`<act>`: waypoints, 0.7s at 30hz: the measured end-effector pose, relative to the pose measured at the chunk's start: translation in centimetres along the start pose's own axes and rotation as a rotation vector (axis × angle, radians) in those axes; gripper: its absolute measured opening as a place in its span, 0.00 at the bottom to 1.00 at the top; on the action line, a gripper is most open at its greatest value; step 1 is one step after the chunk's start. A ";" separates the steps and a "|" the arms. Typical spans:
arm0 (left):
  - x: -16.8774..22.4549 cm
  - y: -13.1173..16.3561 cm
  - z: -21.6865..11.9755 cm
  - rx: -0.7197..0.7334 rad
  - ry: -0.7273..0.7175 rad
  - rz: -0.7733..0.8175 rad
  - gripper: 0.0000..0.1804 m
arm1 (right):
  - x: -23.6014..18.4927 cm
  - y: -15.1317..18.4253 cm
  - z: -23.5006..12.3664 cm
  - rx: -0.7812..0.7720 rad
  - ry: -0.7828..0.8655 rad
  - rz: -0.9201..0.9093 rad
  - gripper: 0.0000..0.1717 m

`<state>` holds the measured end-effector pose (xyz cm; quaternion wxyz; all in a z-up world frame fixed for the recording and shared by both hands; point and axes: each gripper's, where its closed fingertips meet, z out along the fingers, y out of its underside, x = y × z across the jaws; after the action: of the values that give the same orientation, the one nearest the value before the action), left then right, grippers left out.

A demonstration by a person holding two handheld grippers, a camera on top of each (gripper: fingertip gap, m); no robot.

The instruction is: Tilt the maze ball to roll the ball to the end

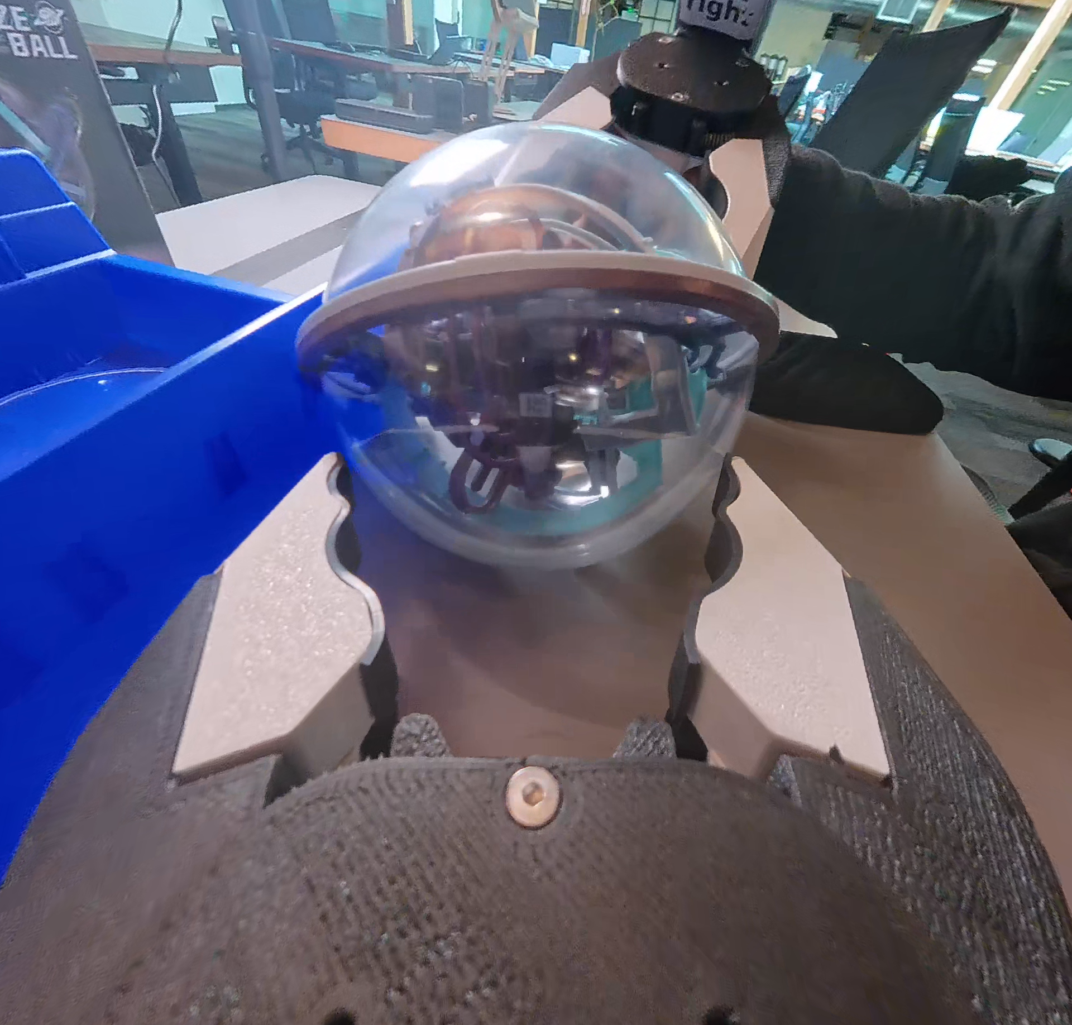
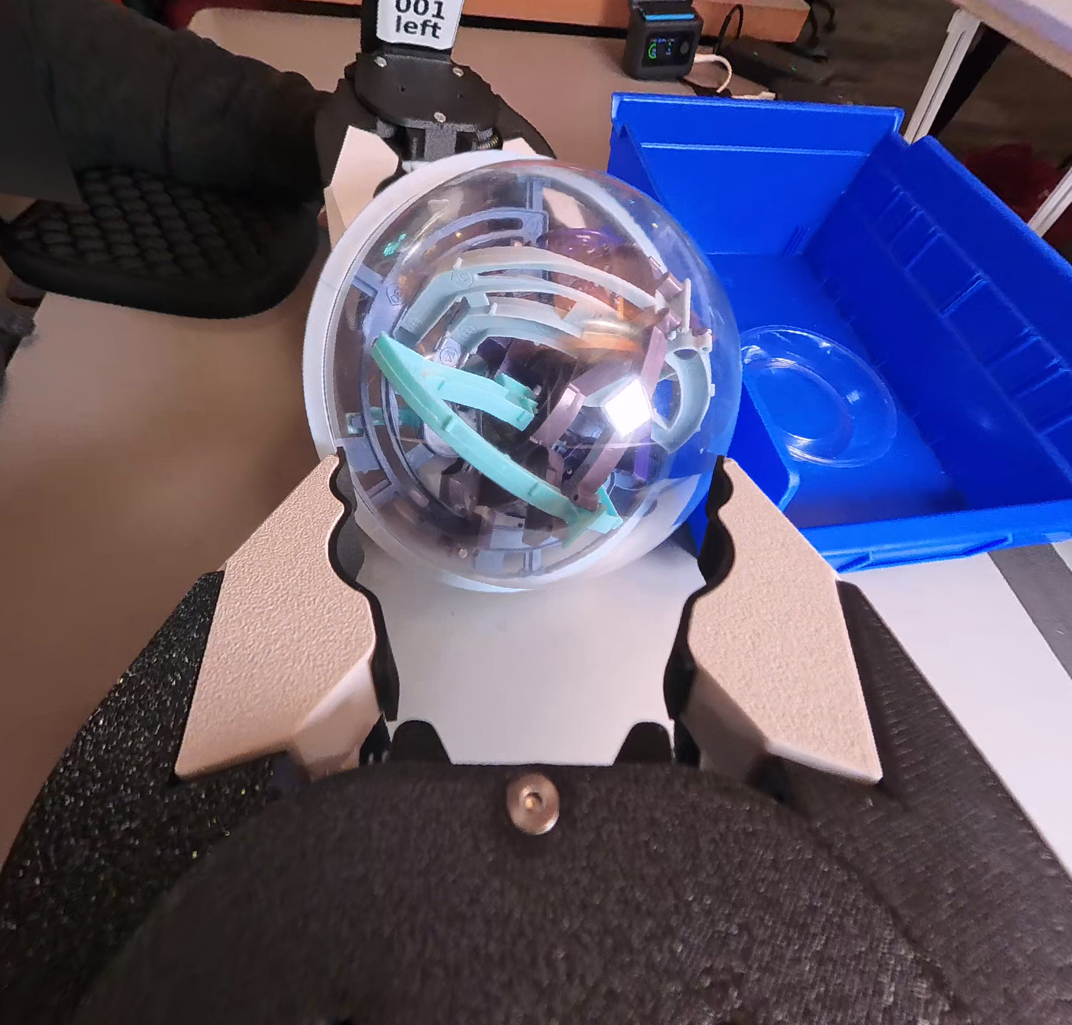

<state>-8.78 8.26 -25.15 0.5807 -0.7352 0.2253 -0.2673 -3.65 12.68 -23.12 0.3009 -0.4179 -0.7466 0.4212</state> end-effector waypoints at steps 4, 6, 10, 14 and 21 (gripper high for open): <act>0.1 0.0 0.1 -0.003 -0.019 0.014 0.68 | 0.1 0.1 0.1 0.021 -0.011 0.024 0.69; 0.1 -0.1 0.0 0.010 -0.023 0.013 0.68 | 0.1 0.2 0.2 0.026 -0.016 0.037 0.69; 0.3 -0.5 -0.2 0.036 -0.034 0.028 0.68 | -0.1 0.5 0.3 0.036 -0.022 0.055 0.69; 0.4 -0.7 -0.3 0.047 -0.036 0.021 0.68 | -0.3 0.7 0.4 0.061 -0.027 0.086 0.69; 1.0 -1.3 -0.5 0.062 -0.059 0.072 0.67 | -0.8 1.4 0.5 0.061 -0.043 0.107 0.68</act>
<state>-8.37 7.51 -23.70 0.6189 -0.7158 0.2258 -0.2314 -3.14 12.23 -24.64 0.2742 -0.4387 -0.7165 0.4680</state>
